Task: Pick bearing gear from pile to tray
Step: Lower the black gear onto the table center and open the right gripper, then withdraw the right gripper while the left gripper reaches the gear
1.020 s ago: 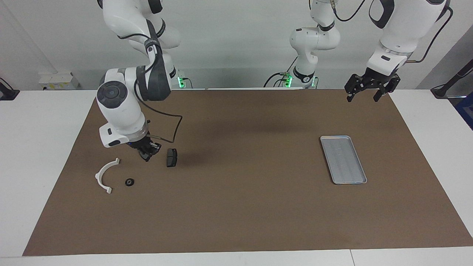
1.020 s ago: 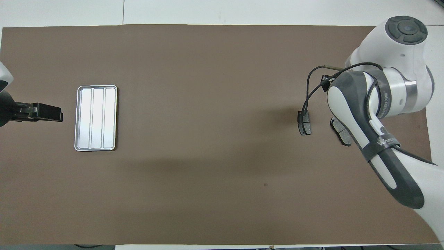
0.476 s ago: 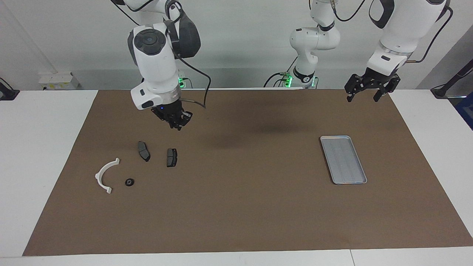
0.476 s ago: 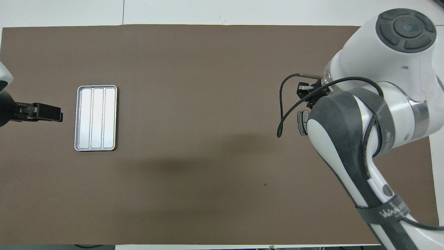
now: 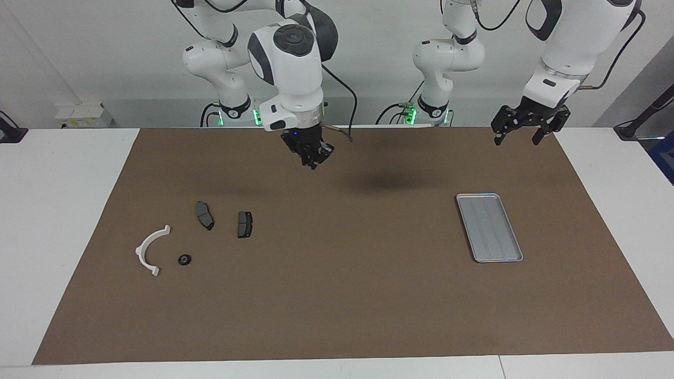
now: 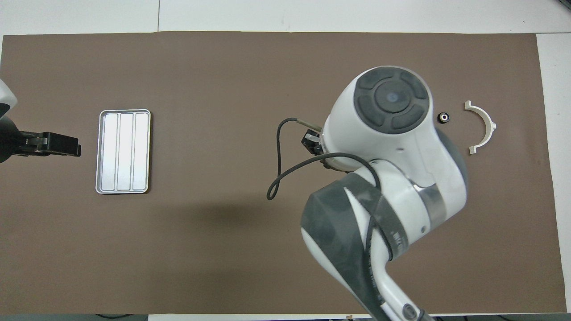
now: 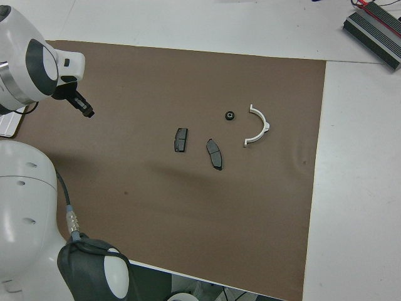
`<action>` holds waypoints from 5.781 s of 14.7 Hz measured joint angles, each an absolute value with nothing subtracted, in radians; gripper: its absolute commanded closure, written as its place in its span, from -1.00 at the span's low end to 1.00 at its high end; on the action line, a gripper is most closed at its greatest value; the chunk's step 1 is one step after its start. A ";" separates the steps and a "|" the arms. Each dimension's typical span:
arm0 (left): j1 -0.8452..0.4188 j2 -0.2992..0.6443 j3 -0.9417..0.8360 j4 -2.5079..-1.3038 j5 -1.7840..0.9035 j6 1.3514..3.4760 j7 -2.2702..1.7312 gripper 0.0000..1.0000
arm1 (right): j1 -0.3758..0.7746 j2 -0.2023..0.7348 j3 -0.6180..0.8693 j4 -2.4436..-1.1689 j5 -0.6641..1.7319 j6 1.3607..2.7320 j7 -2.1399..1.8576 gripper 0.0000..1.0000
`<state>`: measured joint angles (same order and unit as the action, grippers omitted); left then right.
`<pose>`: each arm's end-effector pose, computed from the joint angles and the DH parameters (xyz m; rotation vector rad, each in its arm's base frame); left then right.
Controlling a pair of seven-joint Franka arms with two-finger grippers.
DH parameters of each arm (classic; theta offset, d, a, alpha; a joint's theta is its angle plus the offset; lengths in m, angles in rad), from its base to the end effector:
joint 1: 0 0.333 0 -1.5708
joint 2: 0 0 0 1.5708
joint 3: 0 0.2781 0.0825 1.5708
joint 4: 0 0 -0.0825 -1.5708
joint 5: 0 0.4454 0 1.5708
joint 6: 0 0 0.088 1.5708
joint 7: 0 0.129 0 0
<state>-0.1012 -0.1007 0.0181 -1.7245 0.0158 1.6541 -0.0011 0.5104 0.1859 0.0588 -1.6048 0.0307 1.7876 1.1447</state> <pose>0.5933 -0.0471 0.5505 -3.1259 0.1300 -0.0483 0.5659 0.3637 0.4454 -2.9850 0.8959 0.0510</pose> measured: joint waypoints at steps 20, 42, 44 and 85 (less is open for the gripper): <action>-0.101 -0.101 0.018 -1.724 0.016 1.654 -0.001 -1.00 | 0.682 0.466 0.056 -1.773 -0.115 2.207 1.446 1.00; -0.101 -0.101 0.016 -1.724 0.016 1.654 -0.001 -1.00 | 0.676 0.483 0.042 -1.790 -0.165 2.271 1.480 -1.00; -0.101 -0.101 0.016 -1.724 0.016 1.654 -0.001 -1.00 | 0.673 0.483 0.041 -1.785 -0.195 2.252 1.481 -1.00; -0.689 0.380 -0.005 -1.782 0.019 2.157 -0.748 -1.00 | -0.055 0.388 0.035 -1.718 -0.115 2.107 0.269 -0.93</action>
<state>-0.6890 0.3796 -0.0050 -1.7823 0.0187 2.1574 -0.7478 -0.0555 0.3881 0.0346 -1.7183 -0.1154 2.1072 0.2690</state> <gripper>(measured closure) 0.000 0.000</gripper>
